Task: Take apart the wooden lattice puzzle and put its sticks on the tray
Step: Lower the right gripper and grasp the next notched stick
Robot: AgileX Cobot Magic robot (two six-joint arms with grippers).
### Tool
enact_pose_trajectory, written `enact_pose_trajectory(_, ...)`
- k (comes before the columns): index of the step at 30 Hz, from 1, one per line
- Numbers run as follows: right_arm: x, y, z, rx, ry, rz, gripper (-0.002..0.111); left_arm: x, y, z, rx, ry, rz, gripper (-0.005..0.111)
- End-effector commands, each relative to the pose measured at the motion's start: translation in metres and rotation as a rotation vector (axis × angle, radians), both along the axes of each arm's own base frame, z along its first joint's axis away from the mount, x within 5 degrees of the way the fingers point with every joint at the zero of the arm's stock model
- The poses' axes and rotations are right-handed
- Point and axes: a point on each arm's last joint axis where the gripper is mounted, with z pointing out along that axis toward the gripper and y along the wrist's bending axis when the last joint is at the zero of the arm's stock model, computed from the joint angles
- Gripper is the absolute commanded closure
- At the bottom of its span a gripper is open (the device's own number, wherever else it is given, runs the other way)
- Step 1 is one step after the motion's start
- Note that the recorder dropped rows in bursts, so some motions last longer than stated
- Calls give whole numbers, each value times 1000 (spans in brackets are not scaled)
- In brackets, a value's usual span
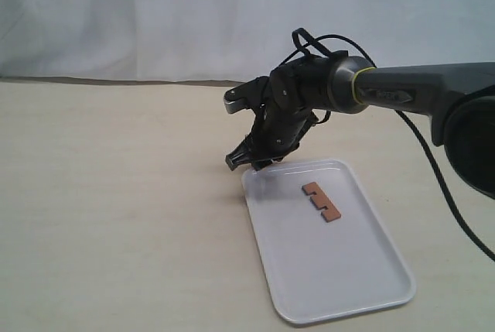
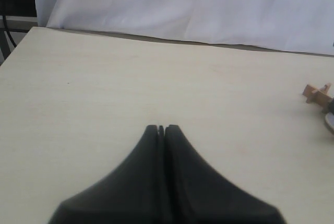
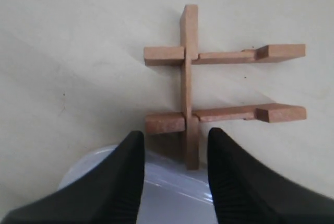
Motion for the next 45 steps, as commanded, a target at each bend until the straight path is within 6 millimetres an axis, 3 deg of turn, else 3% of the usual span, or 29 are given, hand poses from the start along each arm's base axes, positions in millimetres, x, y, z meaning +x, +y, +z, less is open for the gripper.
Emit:
enact_pose_trajectory(1, 4, -2, 0, 10, -29, -10, 76, 0, 0, 0, -4, -10, 3, 107)
enact_pose_trajectory(3, 4, -2, 0, 10, -29, -10, 90, 0, 0, 0, -2, -10, 3, 107)
enact_pose_trajectory(8, 4, -2, 0, 10, -29, -10, 104, 0, 0, 0, -2, -10, 3, 107)
enact_pose_trajectory(34, 7, 0, 11, 46, -91, -40, 103, 0, 0, 0, -2, -10, 3, 107)
enact_pose_trajectory(45, 8, 0, 11, 48, -95, -40, 81, 0, 0, 0, -2, -10, 3, 107)
